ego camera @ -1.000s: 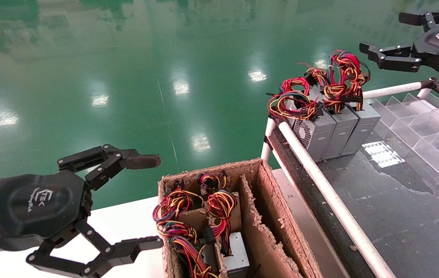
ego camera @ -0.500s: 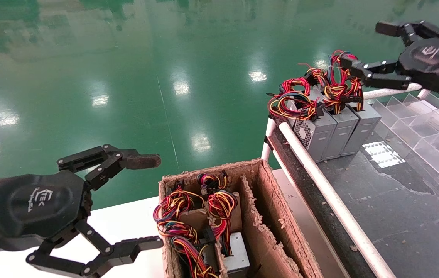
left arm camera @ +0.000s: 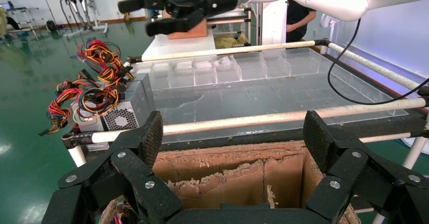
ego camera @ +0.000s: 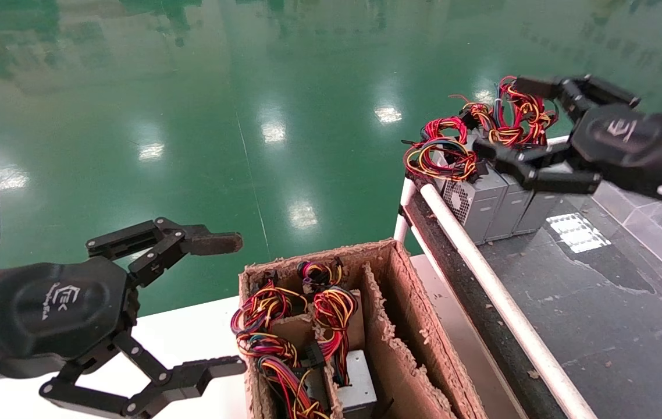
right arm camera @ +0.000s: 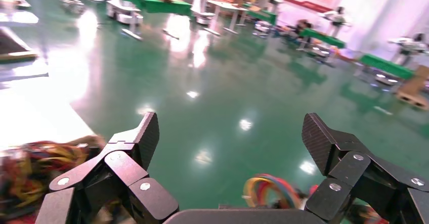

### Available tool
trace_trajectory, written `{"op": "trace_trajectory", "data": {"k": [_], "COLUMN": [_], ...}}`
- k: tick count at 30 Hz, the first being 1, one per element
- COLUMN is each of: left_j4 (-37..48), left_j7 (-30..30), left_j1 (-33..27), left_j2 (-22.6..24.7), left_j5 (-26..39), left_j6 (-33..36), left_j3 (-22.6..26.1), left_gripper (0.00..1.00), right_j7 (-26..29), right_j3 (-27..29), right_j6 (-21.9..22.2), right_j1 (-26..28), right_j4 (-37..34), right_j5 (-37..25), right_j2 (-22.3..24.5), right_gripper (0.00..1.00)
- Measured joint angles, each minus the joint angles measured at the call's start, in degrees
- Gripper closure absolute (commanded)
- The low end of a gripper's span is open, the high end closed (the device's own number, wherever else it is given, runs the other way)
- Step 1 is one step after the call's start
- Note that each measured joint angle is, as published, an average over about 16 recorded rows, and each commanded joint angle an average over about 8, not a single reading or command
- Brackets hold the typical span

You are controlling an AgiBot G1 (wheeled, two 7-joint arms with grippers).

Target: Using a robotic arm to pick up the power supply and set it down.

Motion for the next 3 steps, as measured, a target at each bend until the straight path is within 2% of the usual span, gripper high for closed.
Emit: {"op": "trace_trajectory", "data": {"k": [3], "left_j4": [0.00], "left_j7": [0.00], "left_j1": [0.00], "left_j2": [0.00], "left_j5": [0.00], "left_j6": [0.00], "left_j3": [0.00], "left_gripper": [0.00], "right_j7": [0.93], "right_j3": [0.14], "right_j6": [-0.53], "right_j1": [-1.19], "right_j4": [1.82], "right_j5": [0.73], "right_j2": [0.40], "right_gripper": [0.00]}}
